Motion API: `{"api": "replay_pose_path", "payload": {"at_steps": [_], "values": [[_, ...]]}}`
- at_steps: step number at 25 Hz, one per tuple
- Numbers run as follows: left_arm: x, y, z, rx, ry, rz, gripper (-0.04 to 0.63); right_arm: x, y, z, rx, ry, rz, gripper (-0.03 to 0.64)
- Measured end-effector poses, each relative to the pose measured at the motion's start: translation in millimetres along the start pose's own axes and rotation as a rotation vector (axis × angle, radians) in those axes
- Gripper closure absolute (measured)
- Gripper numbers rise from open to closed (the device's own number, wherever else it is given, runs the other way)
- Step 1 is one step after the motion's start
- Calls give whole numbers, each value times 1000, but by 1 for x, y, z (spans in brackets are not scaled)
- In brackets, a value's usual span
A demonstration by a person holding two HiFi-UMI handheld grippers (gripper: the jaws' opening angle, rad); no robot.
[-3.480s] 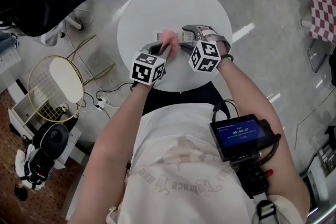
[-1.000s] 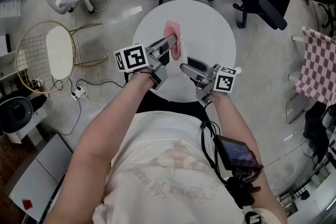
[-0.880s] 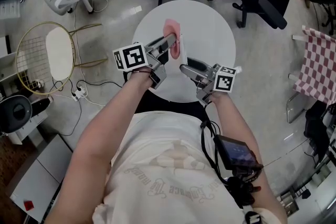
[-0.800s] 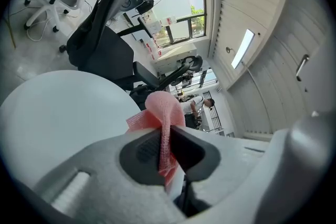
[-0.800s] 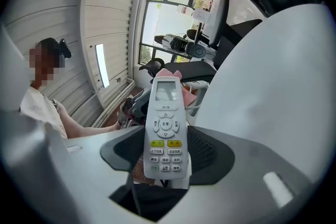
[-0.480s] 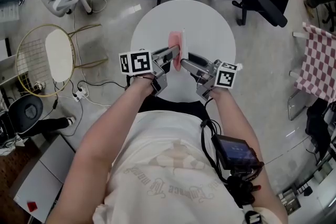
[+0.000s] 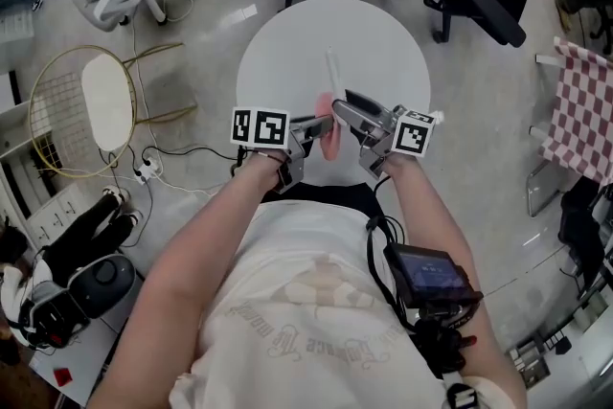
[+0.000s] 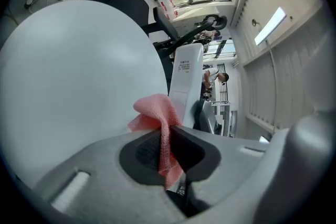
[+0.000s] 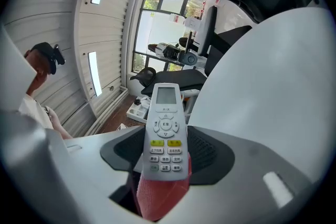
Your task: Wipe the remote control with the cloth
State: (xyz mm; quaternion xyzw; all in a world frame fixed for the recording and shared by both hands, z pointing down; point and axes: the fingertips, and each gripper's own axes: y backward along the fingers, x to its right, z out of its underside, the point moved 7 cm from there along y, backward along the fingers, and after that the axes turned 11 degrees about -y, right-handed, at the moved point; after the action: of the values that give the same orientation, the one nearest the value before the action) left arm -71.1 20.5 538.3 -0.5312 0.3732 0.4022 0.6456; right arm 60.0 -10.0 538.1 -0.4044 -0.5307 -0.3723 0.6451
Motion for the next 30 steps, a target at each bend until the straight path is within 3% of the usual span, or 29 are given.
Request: {"api": "replay_pose_path", "payload": {"at_steps": [4,8,16,22,27,30], "values": [[3,-4,7,-52,-36,1,565,9,1,-7,13,20,69,356],[0,1,5,-70,-124,-75,565,24,3,-13,-22,100,199,357],[-17,23,3,-64,-152,-179,565,50,1,-10,-261,373,520,356],[-15,28,9,-49,-158,-213,565,59,-4,-6,-374,552,637,356],[-10,28,18,-43,-166,-241,565,61,-3,2,-496,768,745,355],[-8,30,23,-21,-168,-261,565,63,-2,8,-549,837,749,353]]}}
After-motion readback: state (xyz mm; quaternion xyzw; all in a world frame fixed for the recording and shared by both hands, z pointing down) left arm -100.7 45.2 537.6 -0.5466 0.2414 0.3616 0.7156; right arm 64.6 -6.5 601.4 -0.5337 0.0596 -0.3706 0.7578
